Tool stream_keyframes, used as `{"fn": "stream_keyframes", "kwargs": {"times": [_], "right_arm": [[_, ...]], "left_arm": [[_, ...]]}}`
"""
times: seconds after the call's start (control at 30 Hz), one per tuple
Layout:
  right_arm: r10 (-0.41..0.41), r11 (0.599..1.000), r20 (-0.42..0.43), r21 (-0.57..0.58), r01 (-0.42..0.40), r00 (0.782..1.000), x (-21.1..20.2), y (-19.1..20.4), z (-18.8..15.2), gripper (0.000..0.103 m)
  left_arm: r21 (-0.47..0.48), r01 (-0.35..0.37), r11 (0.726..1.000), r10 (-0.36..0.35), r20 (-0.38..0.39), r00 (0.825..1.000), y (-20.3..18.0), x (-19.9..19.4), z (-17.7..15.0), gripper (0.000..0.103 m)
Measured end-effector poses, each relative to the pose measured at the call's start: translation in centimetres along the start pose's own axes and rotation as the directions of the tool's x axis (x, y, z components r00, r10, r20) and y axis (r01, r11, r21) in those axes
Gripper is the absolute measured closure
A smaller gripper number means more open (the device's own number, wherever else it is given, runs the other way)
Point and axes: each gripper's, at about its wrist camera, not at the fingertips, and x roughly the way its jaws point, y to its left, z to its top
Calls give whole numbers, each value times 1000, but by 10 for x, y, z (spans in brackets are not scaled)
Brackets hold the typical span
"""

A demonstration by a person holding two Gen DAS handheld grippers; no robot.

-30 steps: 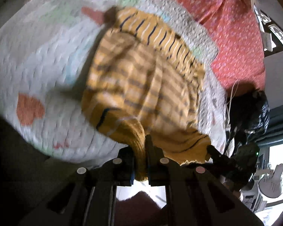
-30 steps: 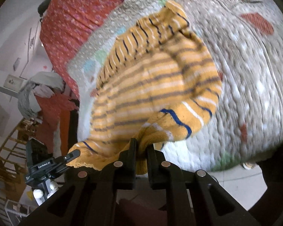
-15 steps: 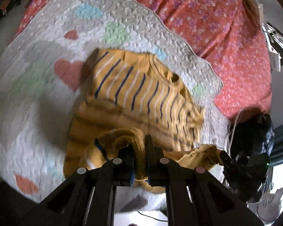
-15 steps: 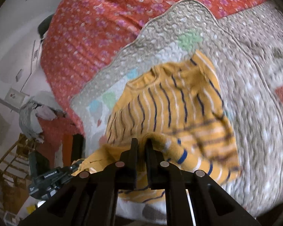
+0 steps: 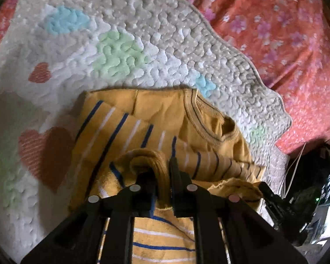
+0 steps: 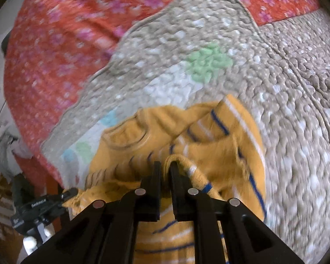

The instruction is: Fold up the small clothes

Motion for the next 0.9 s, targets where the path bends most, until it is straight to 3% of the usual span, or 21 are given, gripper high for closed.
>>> {"fn": "stream_keyframes", "kwargs": {"times": [0.03,0.07,0.13,0.2,0.27,0.37,0.5,0.63,0.67,0.7,0.73,0.8,0.83,0.9], "right_arm": [[10,1000,9,13,-10,1000,1,-3,5,77],[23,1000,20,19,-24,1000,0,-4,8,55],[52,998,75,22,-54,996,-12,-7,16,38],[38,999,125,8,-39,991,-26,-5,21,38],[39,999,123,-39,-34,992,-35,1,20,38],[-9,979,90,-204,27,996,-37,24,3,38],[-151,892,81,-419,171,985,-15,44,-22,38],[-288,813,94,-502,295,953,19,44,-28,38],[-299,806,88,-510,301,950,25,42,-27,44],[-305,804,69,-517,295,950,31,41,-25,57],[-309,804,51,-519,289,950,36,41,-23,93],[-319,810,12,-516,279,948,43,41,-17,96],[-322,806,23,-518,287,946,44,42,-13,96],[-318,807,34,-514,290,947,45,45,-6,96]], "left_arm": [[-5,14,1000,-14,-9,1000,1,2,3,93],[-9,35,999,-35,-12,999,2,2,5,92],[-6,75,997,-75,-8,997,4,-3,7,83],[-10,90,996,-89,18,996,8,-12,9,71],[-19,91,996,-90,51,995,12,-24,10,60],[-7,44,999,-44,80,996,17,-39,7,59],[101,-111,989,101,99,990,15,-38,-12,58],[200,-241,950,232,66,970,12,-9,-30,58],[215,-258,942,250,63,966,11,-3,-30,58],[232,-275,933,267,63,962,9,3,-30,58],[256,-307,917,299,70,952,5,10,-28,58],[311,-411,857,402,95,911,-3,26,-21,72],[323,-432,842,426,93,900,-4,33,-17,87],[297,-441,847,438,81,895,-1,39,-8,92]]}}
